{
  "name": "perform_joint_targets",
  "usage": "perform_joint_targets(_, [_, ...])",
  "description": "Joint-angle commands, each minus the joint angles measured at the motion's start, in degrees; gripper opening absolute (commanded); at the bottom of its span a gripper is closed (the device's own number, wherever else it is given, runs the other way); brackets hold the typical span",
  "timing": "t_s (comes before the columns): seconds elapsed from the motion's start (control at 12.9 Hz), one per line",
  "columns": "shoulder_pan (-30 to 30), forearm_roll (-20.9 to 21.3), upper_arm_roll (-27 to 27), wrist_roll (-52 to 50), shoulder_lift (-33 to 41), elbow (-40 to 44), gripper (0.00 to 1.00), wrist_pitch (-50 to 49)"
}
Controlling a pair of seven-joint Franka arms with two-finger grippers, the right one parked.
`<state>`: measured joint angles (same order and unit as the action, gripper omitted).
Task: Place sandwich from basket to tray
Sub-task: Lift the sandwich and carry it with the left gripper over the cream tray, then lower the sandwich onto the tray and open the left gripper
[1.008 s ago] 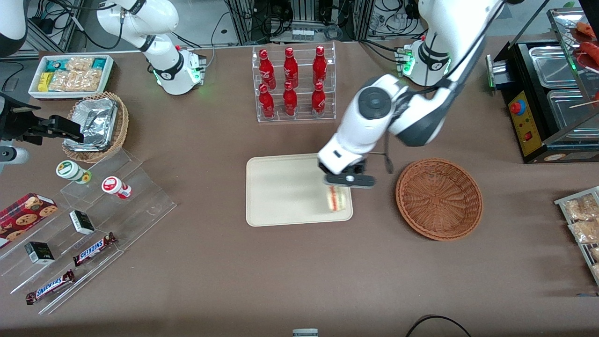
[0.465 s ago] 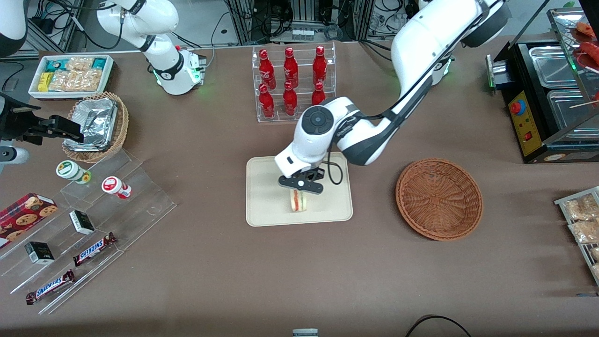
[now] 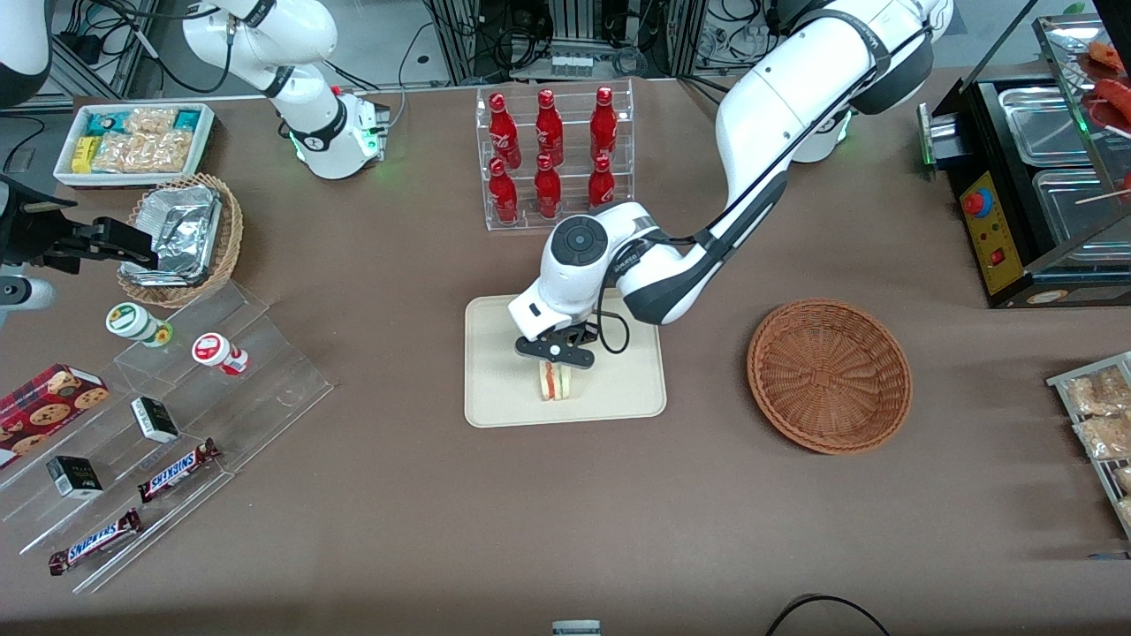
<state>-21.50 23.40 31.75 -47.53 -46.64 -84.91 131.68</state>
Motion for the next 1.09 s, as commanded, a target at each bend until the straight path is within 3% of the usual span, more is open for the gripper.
perform_joint_targets(0.0, [-0.91, 1.56, -0.28, -3.09, -1.26, 1.50, 0.00, 1.47])
perform_joint_targets(0.08, [-0.91, 1.48, -0.28, -3.09, -1.52, 1.50, 0.40, 1.47])
perform_joint_targets(0.16, [-0.91, 1.56, -0.37, -3.01, -1.61, 1.41, 0.90, 1.47])
perform_joint_targets(0.23, [-0.91, 1.65, -0.37, -3.00, -1.61, 1.33, 1.00, 1.47])
perform_joint_targets(0.54, [-0.39, 1.65, -0.28, -2.74, -0.56, 1.59, 1.00, -0.37])
perform_joint_targets(0.85, [0.40, 0.95, -0.28, -3.27, 6.02, 2.03, 1.00, -7.31])
perform_joint_targets(1.01, [3.55, -0.19, -0.02, -3.79, 10.23, 1.68, 1.00, -10.12])
